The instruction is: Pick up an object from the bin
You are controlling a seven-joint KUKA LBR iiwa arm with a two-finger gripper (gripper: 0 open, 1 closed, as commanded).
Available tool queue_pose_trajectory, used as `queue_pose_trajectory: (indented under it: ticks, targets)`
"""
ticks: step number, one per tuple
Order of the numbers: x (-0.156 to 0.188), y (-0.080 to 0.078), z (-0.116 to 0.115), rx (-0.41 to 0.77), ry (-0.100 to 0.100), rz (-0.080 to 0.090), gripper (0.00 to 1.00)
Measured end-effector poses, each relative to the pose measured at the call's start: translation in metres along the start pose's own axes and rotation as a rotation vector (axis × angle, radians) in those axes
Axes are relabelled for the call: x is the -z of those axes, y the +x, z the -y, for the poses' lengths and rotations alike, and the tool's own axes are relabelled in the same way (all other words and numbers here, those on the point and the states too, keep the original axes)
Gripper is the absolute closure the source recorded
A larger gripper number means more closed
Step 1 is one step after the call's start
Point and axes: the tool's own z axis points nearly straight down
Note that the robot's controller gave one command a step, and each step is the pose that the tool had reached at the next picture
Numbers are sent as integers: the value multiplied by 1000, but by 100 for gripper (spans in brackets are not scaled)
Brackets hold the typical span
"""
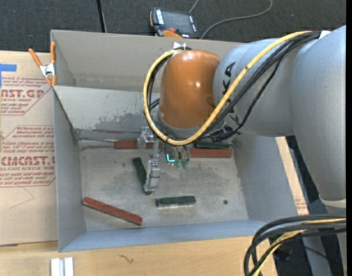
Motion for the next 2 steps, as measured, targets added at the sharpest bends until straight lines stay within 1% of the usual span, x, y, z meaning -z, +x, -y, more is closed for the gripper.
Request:
queue_pose_trajectory:
  ticks: [1, 2]
  targets:
    - [-97, 44, 27, 169, 0, 11, 0]
    - [-95, 8, 83, 143, 3, 12, 0]
